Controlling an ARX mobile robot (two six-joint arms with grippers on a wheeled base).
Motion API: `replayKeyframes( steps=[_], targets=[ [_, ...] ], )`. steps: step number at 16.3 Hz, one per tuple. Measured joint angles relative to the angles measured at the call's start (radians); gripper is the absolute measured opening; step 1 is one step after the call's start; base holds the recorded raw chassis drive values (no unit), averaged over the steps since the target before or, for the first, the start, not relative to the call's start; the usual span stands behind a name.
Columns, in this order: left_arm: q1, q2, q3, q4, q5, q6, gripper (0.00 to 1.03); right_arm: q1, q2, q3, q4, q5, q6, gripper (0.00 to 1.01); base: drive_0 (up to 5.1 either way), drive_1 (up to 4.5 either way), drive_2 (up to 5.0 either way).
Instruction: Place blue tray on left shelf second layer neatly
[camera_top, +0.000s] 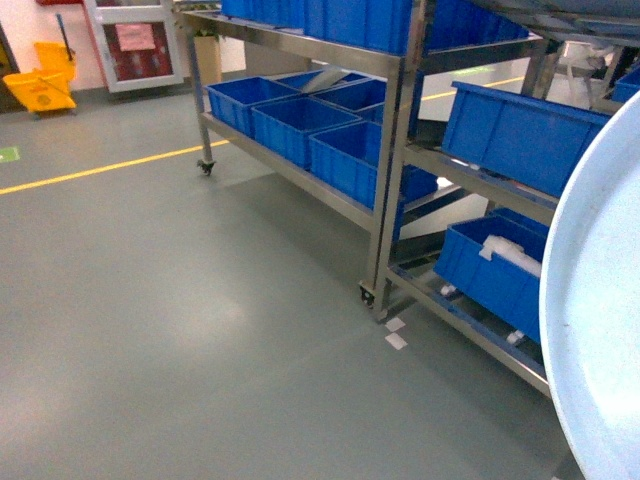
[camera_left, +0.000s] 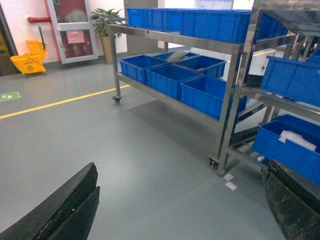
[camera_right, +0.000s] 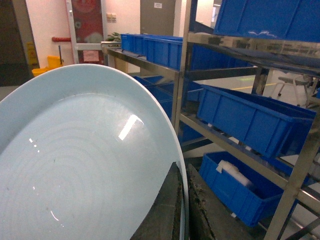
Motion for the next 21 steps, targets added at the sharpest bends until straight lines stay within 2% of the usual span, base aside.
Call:
replayKeyframes(
  steps=[12, 21],
  targets=[
    [0.000, 0.000, 0.000, 0.002, 0.002, 0.000, 0.98, 0.000, 0.005, -0.002, -0.005, 0.002, -0.002, 0.02, -1.6, 2.10, -5.3],
    [0.000, 0.000, 0.000, 0.000, 0.002, 0.000, 0.98, 0.000, 0.002, -0.002, 0.000, 0.001, -0.002, 0.02, -1.7, -1.68, -1.7]
  ],
)
